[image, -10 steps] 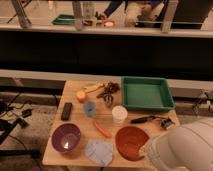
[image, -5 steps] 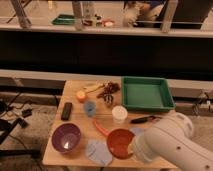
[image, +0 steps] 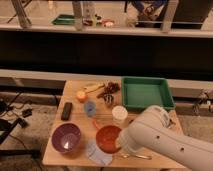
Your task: Stack bowls on top of each other
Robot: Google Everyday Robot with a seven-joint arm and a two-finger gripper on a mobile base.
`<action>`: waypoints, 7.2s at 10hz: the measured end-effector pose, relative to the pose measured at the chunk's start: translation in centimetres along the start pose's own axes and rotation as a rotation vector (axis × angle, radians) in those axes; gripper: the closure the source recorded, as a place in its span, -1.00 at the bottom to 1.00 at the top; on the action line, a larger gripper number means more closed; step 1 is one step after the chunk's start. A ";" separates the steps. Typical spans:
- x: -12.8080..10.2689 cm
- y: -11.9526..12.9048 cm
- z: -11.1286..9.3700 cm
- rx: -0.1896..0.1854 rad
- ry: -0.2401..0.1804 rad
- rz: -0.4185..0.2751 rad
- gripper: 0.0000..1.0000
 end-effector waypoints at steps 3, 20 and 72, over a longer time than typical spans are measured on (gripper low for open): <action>-2.2 -1.7 -1.6 0.023 -0.009 -0.045 1.00; -4.9 -4.7 -0.8 0.046 -0.038 -0.134 1.00; -13.4 -16.5 9.8 0.307 -0.079 -0.420 -0.27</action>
